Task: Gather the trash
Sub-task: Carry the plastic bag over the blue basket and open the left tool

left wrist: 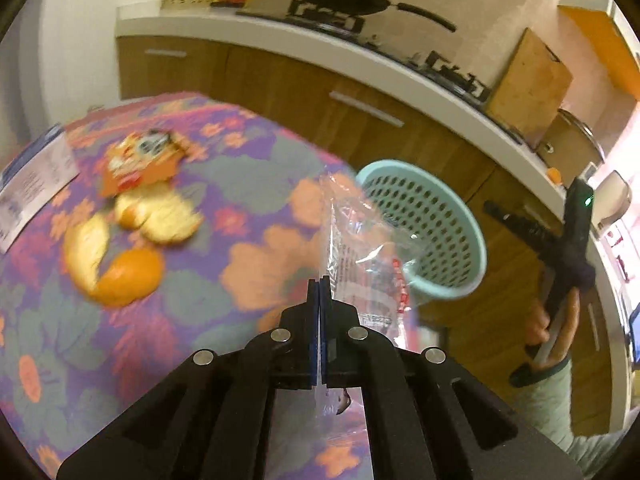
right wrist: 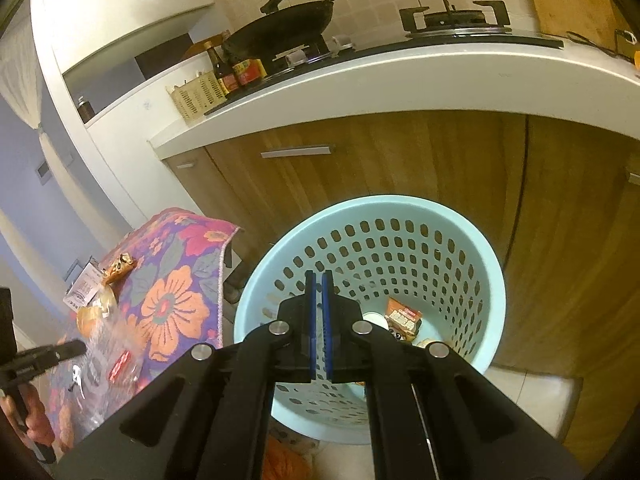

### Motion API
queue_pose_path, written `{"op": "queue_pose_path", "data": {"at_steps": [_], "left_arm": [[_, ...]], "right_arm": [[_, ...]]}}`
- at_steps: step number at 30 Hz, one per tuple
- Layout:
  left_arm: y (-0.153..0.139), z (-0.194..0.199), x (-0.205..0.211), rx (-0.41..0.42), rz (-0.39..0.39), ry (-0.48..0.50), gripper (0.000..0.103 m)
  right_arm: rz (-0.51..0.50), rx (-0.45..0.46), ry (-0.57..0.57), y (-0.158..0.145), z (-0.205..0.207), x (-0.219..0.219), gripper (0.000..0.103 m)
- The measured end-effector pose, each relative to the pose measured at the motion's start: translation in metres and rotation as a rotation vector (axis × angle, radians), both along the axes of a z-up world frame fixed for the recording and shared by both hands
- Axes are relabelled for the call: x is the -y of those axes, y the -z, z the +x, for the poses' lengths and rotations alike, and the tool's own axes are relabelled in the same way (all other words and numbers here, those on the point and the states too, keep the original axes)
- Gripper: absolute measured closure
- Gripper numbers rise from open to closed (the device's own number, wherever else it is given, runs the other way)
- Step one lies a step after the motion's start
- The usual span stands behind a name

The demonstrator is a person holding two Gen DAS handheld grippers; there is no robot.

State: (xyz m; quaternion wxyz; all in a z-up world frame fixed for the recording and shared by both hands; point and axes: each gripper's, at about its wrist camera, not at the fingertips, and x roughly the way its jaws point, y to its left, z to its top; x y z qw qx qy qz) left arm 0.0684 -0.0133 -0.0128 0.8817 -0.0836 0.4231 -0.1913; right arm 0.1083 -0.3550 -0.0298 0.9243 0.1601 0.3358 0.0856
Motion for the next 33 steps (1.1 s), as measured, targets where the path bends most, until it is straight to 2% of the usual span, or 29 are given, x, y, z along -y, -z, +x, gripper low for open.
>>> {"op": "queue_pose_path", "data": {"at_steps": [4, 12, 18, 20, 22, 23, 26, 29, 33], "left_arm": [[-0.015, 0.017, 0.026, 0.033, 0.024, 0.028, 0.103], [-0.029, 0.062, 0.11, 0.087, 0.018, 0.166, 0.103], [-0.023, 0.087, 0.177, 0.144, 0.114, 0.246, 0.103], [-0.018, 0.094, 0.191, 0.155, 0.141, 0.248, 0.103], [-0.013, 0.1, 0.202, 0.196, 0.192, 0.206, 0.103], [-0.011, 0.101, 0.205, 0.207, 0.195, 0.196, 0.1], [-0.004, 0.103, 0.206, 0.203, 0.165, 0.189, 0.054], [-0.005, 0.096, 0.201, 0.22, 0.158, 0.195, 0.053], [-0.012, 0.087, 0.179, 0.23, 0.135, 0.161, 0.052]], "right_arm": [[0.013, -0.002, 0.019, 0.003, -0.001, 0.011, 0.102], [0.003, -0.023, 0.054, 0.013, -0.006, 0.029, 0.102], [-0.005, -0.055, 0.075, 0.022, -0.006, 0.039, 0.102], [-0.013, -0.065, 0.076, 0.024, -0.005, 0.04, 0.102], [-0.023, -0.073, 0.072, 0.025, -0.004, 0.038, 0.102], [-0.028, -0.077, 0.07, 0.025, -0.003, 0.037, 0.102], [-0.052, -0.086, 0.064, 0.024, 0.0, 0.031, 0.101], [-0.074, -0.099, 0.041, 0.022, 0.003, 0.021, 0.094], [-0.094, -0.081, 0.027, 0.015, 0.001, 0.007, 0.075]]}}
